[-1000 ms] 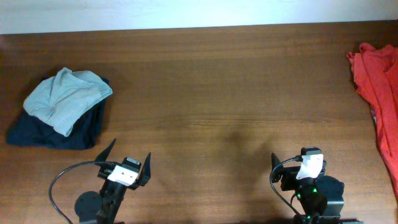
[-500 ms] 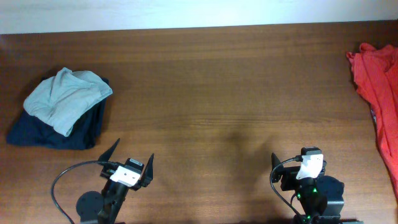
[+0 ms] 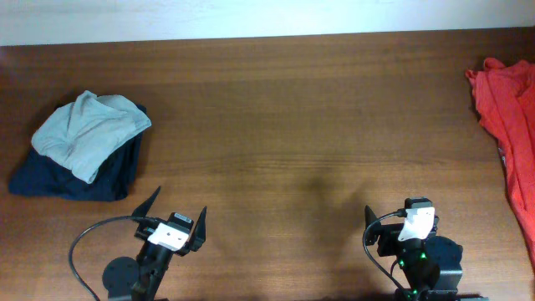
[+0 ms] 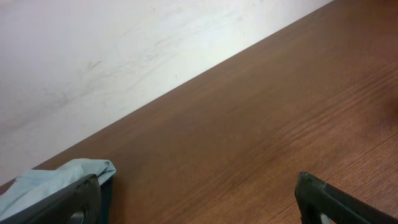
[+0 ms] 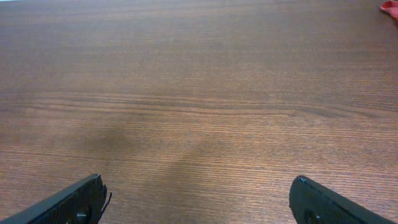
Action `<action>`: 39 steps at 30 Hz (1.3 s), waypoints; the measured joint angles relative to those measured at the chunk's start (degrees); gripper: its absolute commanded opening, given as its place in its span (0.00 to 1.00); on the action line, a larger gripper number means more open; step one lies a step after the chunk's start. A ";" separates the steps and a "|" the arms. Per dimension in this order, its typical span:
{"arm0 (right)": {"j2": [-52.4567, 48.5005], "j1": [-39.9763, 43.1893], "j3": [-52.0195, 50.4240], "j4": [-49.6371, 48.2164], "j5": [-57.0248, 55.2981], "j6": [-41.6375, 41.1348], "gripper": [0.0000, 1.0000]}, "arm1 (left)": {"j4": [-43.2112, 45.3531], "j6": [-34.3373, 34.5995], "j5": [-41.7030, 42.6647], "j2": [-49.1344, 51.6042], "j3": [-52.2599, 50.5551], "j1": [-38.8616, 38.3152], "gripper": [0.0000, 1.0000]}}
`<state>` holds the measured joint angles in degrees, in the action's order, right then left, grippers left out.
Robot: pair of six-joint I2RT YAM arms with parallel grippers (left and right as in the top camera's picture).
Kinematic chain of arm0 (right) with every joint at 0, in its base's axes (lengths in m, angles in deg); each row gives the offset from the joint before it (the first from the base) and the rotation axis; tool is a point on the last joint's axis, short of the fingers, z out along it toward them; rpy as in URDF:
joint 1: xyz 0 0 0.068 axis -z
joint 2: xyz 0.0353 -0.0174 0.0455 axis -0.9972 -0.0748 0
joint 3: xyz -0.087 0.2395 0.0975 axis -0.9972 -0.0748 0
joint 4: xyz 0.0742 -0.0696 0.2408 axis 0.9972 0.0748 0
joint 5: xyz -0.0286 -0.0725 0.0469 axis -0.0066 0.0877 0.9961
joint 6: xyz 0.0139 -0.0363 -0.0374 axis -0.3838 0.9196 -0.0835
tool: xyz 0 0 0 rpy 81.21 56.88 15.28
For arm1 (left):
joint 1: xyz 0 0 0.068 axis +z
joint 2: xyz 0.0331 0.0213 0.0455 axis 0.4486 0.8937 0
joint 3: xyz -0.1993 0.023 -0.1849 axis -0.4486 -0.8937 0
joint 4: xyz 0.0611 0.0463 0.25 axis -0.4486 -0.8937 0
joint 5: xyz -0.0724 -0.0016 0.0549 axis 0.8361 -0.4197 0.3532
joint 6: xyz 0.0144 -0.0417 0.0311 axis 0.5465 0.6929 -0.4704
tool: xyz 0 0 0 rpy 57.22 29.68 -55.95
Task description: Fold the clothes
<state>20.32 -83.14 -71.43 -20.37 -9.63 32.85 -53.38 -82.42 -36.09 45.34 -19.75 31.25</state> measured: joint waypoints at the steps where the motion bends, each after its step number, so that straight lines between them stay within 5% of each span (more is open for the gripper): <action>1: 0.00 -0.02 0.02 0.00 0.00 0.00 0.99 | 0.00 0.00 0.00 0.00 0.00 0.00 0.99; 39: 0.00 -1.46 0.00 0.00 0.00 0.04 0.99 | 0.00 0.00 0.00 0.00 0.00 0.00 0.99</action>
<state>20.32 -84.60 -71.43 -20.37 -9.63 32.90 -53.38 -82.42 -36.09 45.34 -19.75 31.25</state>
